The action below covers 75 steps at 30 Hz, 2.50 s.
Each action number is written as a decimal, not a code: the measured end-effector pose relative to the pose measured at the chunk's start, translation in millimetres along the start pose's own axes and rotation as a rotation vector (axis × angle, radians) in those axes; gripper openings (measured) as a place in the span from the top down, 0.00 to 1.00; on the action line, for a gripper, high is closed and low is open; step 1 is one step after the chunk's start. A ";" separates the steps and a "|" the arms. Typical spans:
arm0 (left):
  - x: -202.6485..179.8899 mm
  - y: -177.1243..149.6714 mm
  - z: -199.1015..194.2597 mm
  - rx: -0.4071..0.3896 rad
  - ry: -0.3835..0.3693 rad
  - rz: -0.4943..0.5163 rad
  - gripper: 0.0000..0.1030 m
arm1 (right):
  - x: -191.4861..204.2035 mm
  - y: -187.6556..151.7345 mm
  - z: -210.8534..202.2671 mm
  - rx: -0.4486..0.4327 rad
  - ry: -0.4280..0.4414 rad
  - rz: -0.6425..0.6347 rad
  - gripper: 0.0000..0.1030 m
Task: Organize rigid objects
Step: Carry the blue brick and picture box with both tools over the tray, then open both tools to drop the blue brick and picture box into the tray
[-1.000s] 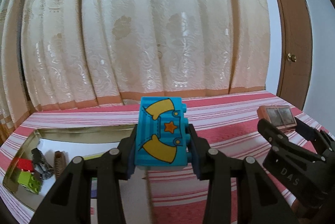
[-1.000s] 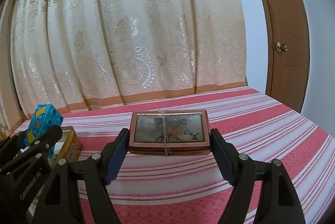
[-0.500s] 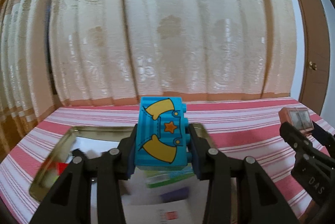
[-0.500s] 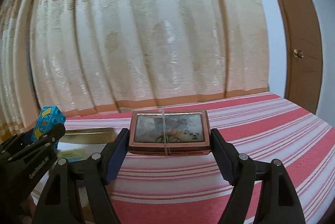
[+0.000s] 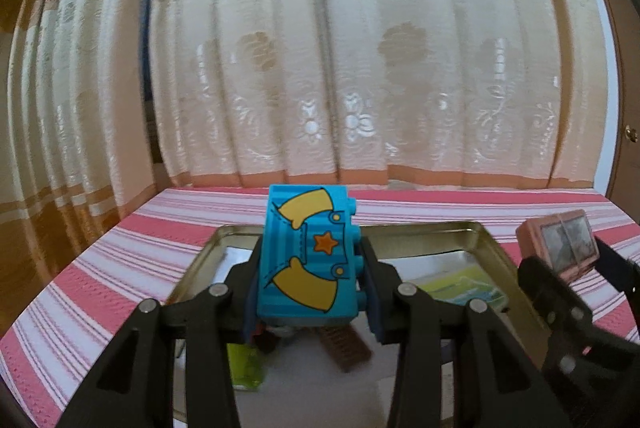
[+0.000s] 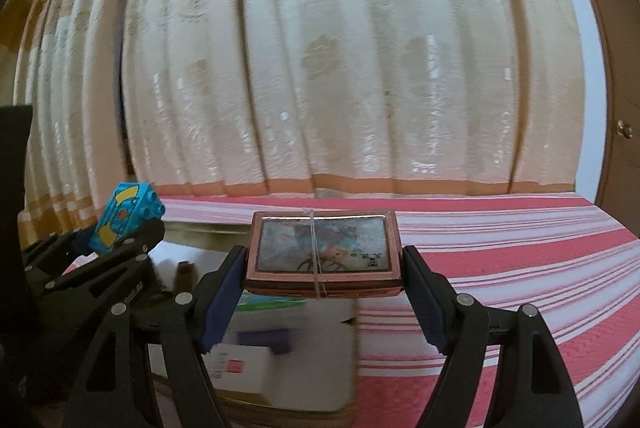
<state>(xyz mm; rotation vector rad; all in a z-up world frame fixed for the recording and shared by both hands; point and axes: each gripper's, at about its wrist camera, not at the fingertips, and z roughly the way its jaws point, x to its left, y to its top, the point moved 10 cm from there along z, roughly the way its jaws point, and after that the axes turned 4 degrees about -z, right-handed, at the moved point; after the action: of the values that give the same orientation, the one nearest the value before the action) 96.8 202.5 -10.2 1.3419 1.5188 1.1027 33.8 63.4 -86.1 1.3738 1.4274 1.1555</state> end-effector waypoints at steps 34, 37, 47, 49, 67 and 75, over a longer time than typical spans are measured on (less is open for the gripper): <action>30.4 -24.8 30.9 0.167 0.145 -0.001 0.60 | 28.4 -18.3 52.6 0.223 0.018 -0.029 0.24; 31.0 -25.1 31.3 0.170 0.148 -0.002 0.60 | 29.8 -21.9 57.0 0.250 0.024 -0.032 0.24; 32.3 -28.7 36.8 0.200 0.142 -0.013 0.60 | 29.2 -24.1 59.5 0.265 0.034 -0.028 0.24; 33.8 -31.0 39.7 0.214 0.138 -0.025 0.60 | 29.5 -24.4 60.8 0.265 0.044 -0.029 0.24; 34.6 -16.7 22.4 0.103 0.111 -0.078 0.00 | 5.8 -1.4 28.6 0.059 0.073 0.120 0.10; 18.1 -4.8 6.1 0.003 0.105 0.024 0.00 | -12.4 18.4 5.3 -0.090 -0.093 0.063 0.08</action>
<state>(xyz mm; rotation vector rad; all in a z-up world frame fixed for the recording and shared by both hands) 99.3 220.8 -17.0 1.3249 1.5835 1.2024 44.2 51.0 -69.9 1.4001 1.2603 1.1668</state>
